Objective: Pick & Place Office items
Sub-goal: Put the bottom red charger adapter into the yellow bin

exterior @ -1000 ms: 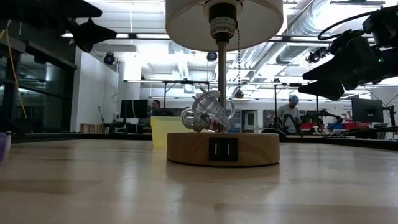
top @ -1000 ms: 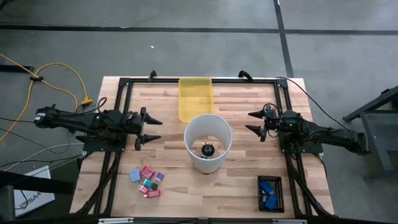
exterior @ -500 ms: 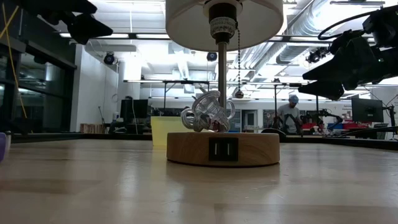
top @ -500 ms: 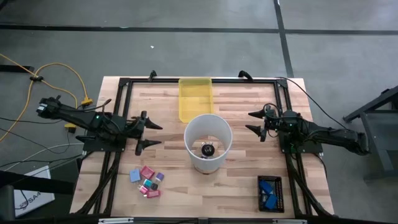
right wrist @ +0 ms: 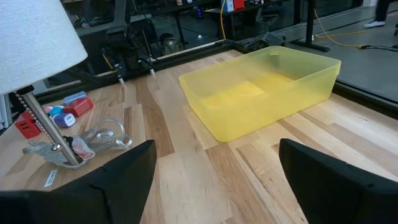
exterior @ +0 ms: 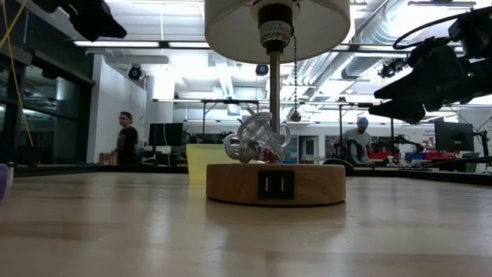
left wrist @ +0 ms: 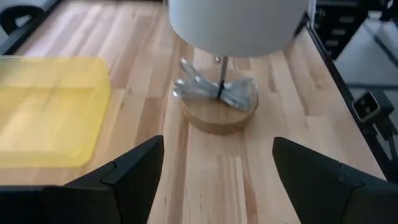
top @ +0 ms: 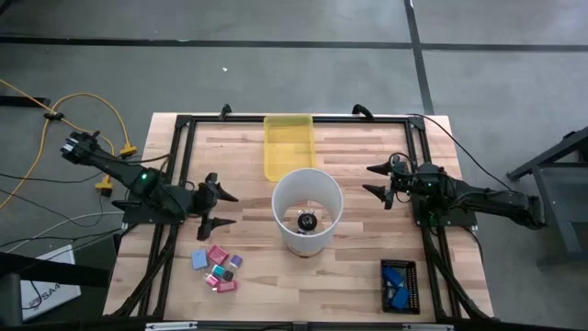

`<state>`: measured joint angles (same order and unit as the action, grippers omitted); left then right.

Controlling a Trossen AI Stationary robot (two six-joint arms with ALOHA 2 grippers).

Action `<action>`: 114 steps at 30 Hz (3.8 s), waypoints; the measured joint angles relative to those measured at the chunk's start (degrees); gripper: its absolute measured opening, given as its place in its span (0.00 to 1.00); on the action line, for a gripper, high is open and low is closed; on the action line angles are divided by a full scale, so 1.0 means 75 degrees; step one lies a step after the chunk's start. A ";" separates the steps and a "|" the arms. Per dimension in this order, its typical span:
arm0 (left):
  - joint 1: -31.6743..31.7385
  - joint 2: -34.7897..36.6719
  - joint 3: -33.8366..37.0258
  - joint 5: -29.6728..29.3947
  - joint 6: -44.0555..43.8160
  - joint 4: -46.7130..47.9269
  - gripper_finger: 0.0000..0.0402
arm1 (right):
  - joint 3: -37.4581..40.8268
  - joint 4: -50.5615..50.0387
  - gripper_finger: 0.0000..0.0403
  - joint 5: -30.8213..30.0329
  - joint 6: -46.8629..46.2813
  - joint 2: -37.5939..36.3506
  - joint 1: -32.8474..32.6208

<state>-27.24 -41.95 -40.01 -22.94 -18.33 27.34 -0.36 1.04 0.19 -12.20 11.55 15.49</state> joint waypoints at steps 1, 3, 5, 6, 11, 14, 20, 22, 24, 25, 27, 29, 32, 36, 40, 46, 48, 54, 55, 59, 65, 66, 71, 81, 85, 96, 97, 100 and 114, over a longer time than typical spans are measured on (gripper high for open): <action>-0.0090 -0.0115 -0.0082 -0.0022 -0.0068 0.0083 0.73 | 0.0000 0.0000 0.81 0.0000 0.0001 0.0000 0.0003; -0.0258 -0.0349 -0.0238 -0.0073 -0.0272 0.0177 0.73 | 0.0000 0.0000 0.81 0.0000 0.0000 0.0000 0.0001; -0.0417 -0.0551 -0.0324 -0.0136 -0.0402 0.0188 0.73 | 0.0000 0.0000 0.81 0.0000 -0.0002 0.0000 0.0001; -0.0500 -0.0636 -0.0348 -0.0145 -0.0407 0.0199 0.73 | 0.0000 0.0000 0.81 0.0000 0.0001 0.0000 0.0000; -0.0850 -0.0915 -0.0394 -0.0173 -0.1000 0.0243 0.73 | 0.0000 0.0000 0.81 0.0000 0.0001 0.0000 0.0000; -0.1038 -0.1029 -0.0394 -0.0187 -0.1494 0.0450 0.73 | 0.0000 0.0000 0.81 0.0000 -0.0001 0.0001 0.0000; -0.1565 -0.1329 -0.0429 -0.0186 -0.2238 0.0602 0.73 | 0.0000 0.0000 0.81 0.0000 0.0001 0.0000 0.0000; -0.1741 -0.1453 -0.0565 -0.0197 -0.2293 0.0653 0.73 | 0.0000 0.0000 0.81 0.0000 0.0000 0.0000 0.0001; -0.1891 -0.1587 -0.0822 -0.0278 -0.2311 0.0865 0.73 | 0.0000 0.0000 0.81 0.0000 -0.0001 0.0000 0.0001; -0.1963 -0.1676 -0.0994 -0.0358 -0.2315 0.1074 0.73 | 0.0000 0.0000 0.81 0.0000 0.0001 0.0000 0.0003; -0.2068 -0.1892 -0.1407 -0.0509 -0.2405 0.1606 0.73 | 0.0000 0.0000 0.81 0.0000 0.0001 0.0000 0.0000; -0.2167 -0.2162 -0.1849 -0.0675 -0.2557 0.2170 0.73 | 0.0000 0.0000 0.81 0.0000 -0.0001 0.0000 0.0000; -0.2295 -0.2578 -0.2312 -0.0737 -0.2608 0.2541 0.73 | 0.0000 0.0000 0.81 0.0000 0.0001 0.0000 0.0000; -0.2500 -0.3079 -0.2679 -0.0735 -0.2671 0.2553 0.73 | 0.0000 0.0000 0.81 0.0000 0.0001 0.0001 0.0003; -0.2753 -0.3501 -0.2940 -0.0731 -0.2962 0.2553 0.73 | 0.0000 0.0000 0.81 0.0000 -0.0002 0.0000 0.0000; -0.3155 -0.4080 -0.3192 -0.0728 -0.3408 0.2554 0.73 | 0.0000 0.0000 0.81 0.0001 0.0001 0.0000 0.0000; -0.3259 -0.4267 -0.3265 -0.0719 -0.3641 0.2552 0.73 | 0.0000 0.0000 0.81 0.0001 0.0000 0.0001 0.0001; -0.3476 -0.4817 -0.3539 -0.0654 -0.4072 0.2551 0.73 | 0.0000 0.0000 0.81 0.0000 0.0001 0.0001 0.0000; -0.3489 -0.4918 -0.3624 -0.0649 -0.4113 0.2559 0.73 | 0.0000 0.0000 0.81 0.0000 -0.0002 0.0000 0.0002; -0.3488 -0.5341 -0.3892 -0.0563 -0.4203 0.2546 0.73 | 0.0000 0.0000 0.81 0.0002 -0.0001 0.0000 0.0002; -0.3381 -0.6008 -0.4163 0.0180 -0.4388 0.2542 0.73 | 0.0000 0.0000 0.81 0.0002 0.0001 0.0000 0.0002; -0.3366 -0.6081 -0.4171 0.0317 -0.4470 0.2552 0.73 | 0.0000 0.0000 0.81 0.0003 0.0001 0.0000 0.0000; -0.3274 -0.6360 -0.4180 0.0670 -0.5134 0.2879 0.73 | 0.0000 0.0000 0.81 0.0003 0.0001 0.0002 0.0000; -0.3586 -0.7011 -0.4179 0.0747 -0.6063 0.3057 0.73 | 0.0000 0.0001 0.81 0.0002 0.0001 0.0000 0.0001; -0.3791 -0.7225 -0.4179 0.0673 -0.6473 0.2984 0.73 | 0.0000 0.0000 0.81 0.0004 0.0001 0.0000 0.0002; -0.3915 -0.7679 -0.4156 0.0642 -0.6861 0.2994 0.73 | 0.0000 0.0001 0.81 0.0000 -0.0002 0.0001 0.0001; -0.3918 -0.7739 -0.4156 0.0644 -0.6784 0.2997 0.73 | 0.0000 0.0003 0.81 0.0000 0.0000 0.0000 0.0000; -0.3918 -0.7864 -0.4150 0.0696 -0.6735 0.3005 0.73 | 0.0000 0.0003 0.81 0.0000 0.0001 0.0000 0.0000; -0.3973 -0.7890 -0.4144 0.0726 -0.6610 0.2929 0.73 | 0.0000 0.0001 0.81 0.0000 0.0001 0.0001 0.0000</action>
<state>-57.04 -101.12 -71.09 -17.50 -67.91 49.31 -0.36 1.04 0.19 -12.19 11.56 15.49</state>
